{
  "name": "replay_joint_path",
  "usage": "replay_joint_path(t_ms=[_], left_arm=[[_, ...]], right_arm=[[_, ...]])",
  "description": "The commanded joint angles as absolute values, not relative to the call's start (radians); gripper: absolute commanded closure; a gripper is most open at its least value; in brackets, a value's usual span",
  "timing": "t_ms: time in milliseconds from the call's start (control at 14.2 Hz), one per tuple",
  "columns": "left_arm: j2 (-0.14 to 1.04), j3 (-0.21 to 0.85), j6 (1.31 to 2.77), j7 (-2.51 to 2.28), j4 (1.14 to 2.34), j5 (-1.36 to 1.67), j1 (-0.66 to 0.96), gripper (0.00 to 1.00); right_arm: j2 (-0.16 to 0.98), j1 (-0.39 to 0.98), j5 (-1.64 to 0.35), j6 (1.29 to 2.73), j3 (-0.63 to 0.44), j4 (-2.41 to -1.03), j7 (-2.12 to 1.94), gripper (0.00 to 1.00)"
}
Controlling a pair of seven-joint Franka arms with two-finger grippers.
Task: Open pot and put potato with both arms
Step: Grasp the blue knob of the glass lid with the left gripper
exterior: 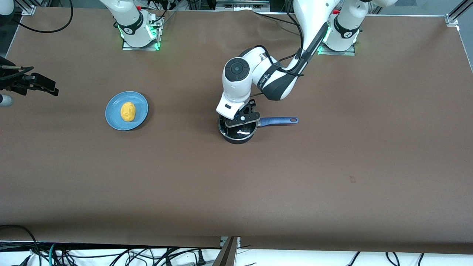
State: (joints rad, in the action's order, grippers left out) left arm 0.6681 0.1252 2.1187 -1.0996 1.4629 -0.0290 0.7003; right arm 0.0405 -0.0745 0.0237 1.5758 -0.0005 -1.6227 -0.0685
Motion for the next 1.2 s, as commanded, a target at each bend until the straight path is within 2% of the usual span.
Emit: replay_joint_path(t_ms=[0, 141, 493, 845, 986, 1127], left_arm=[[0.678, 0.114, 2.112, -1.117, 1.439, -0.054, 0.713, 0.5], [0.675, 0.114, 2.112, -1.115, 1.439, -0.054, 0.712, 0.55], [0.626, 0.11, 2.097, -1.082, 1.439, -0.054, 0.696, 0.56], [0.52, 0.083, 2.011, -0.867, 1.456, -0.038, 0.572, 0.57], [0.49, 0.048, 1.987, -0.771, 1.466, -0.038, 0.536, 0.56], [0.453, 0.043, 1.985, -0.563, 1.514, -0.035, 0.432, 0.57]], right_arm=[[0.023, -0.083, 0.011, 1.566, 0.002, -1.637, -0.06, 0.0], [0.023, -0.083, 0.011, 1.566, 0.002, -1.637, -0.06, 0.0], [0.02, -0.083, 0.011, 1.554, 0.003, -1.637, -0.06, 0.0], [0.041, -0.081, 0.012, 1.479, 0.003, -1.655, -0.063, 0.0], [0.052, -0.074, 0.02, 1.474, 0.009, -1.695, -0.064, 0.0], [0.049, -0.071, 0.021, 1.509, 0.015, -1.77, -0.061, 0.0]])
